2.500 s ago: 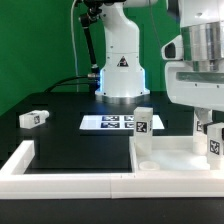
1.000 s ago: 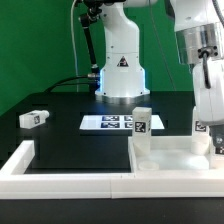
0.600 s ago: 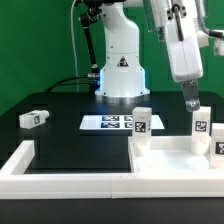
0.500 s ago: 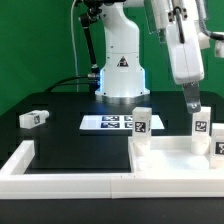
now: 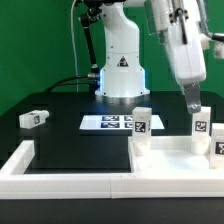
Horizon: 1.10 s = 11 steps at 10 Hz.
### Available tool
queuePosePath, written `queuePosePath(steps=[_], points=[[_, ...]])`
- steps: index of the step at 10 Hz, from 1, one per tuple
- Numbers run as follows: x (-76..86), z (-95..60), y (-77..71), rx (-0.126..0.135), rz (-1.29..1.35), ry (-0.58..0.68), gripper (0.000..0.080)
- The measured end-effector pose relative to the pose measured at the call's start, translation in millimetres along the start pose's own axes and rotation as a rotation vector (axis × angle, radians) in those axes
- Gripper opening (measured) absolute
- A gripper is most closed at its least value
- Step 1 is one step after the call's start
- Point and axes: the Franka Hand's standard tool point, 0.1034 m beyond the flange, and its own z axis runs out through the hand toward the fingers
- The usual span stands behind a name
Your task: Assemble square table
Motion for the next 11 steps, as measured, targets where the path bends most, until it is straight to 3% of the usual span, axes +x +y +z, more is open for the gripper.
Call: queuePosePath(steps=[1,3,8,9,11], points=[[12.4,-14.4,6.2,0.016,-0.009,-0.006,0.0649],[27.2,-29.2,9.4,0.031,-0.179,-0.004,0.0649],[29.6,-28.7,9.4,0.029,-0.5,0.005,0.0649],[41.8,-30.5,13.0,0.034,-0.658,0.018,0.0649],[77.6,-35.6,34.2,0.018,-0.878,0.033,0.0649]])
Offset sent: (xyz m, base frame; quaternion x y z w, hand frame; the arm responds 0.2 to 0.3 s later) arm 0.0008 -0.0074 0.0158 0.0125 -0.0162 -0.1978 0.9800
